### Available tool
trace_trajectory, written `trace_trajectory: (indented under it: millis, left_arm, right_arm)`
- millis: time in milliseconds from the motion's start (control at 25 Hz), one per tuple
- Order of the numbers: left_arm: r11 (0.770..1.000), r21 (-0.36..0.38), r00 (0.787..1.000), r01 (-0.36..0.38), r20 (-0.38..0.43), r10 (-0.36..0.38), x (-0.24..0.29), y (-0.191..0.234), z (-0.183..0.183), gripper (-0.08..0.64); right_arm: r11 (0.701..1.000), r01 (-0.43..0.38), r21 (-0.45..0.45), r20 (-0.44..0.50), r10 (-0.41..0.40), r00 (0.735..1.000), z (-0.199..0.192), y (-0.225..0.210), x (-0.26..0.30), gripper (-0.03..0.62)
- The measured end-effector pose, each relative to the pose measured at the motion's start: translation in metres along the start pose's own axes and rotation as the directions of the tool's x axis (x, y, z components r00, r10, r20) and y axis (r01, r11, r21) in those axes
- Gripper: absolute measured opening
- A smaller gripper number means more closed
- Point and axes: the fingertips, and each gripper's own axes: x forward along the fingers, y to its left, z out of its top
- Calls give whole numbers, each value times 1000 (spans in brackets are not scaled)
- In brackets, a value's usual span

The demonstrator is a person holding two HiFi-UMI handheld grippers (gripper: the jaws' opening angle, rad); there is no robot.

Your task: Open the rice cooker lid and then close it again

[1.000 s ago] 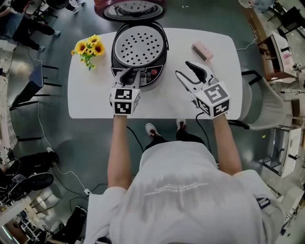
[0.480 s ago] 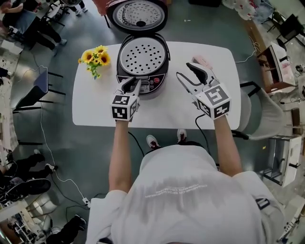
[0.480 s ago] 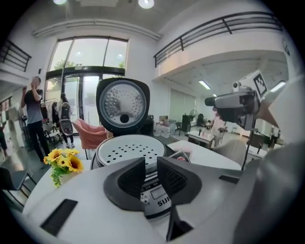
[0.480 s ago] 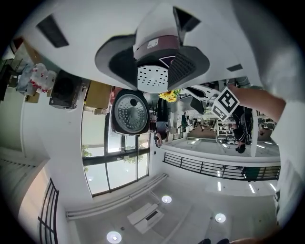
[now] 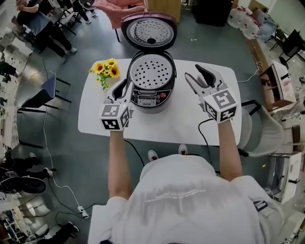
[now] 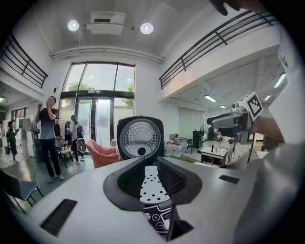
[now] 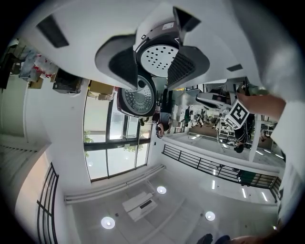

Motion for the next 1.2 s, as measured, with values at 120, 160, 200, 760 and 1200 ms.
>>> trace_trajectory:
  millis: [120, 160, 200, 760, 1200]
  left_arm:
    - [999, 29, 999, -16, 38, 15, -11, 5, 22, 100]
    - [999, 38, 999, -20, 49, 18, -14, 6, 28, 102]
    - [999, 47, 998, -22, 60, 19, -18, 7, 35, 106]
    - [993, 116, 992, -22, 124, 8, -43, 18, 72, 110]
    - [987, 151, 994, 60, 84, -74, -47, 39, 62, 110]
  right_arm:
    - [1000, 0, -12, 26, 0, 1000, 12, -2, 2, 210]
    - [1000, 0, -16, 35, 0, 999, 17, -2, 2, 210]
    - [1000, 0, -21, 44, 1, 999, 21, -2, 2, 210]
    - [998, 17, -57, 100, -12, 995, 53, 6, 2, 210]
    - [998, 62, -11, 90, -61, 994, 56, 25, 9, 209]
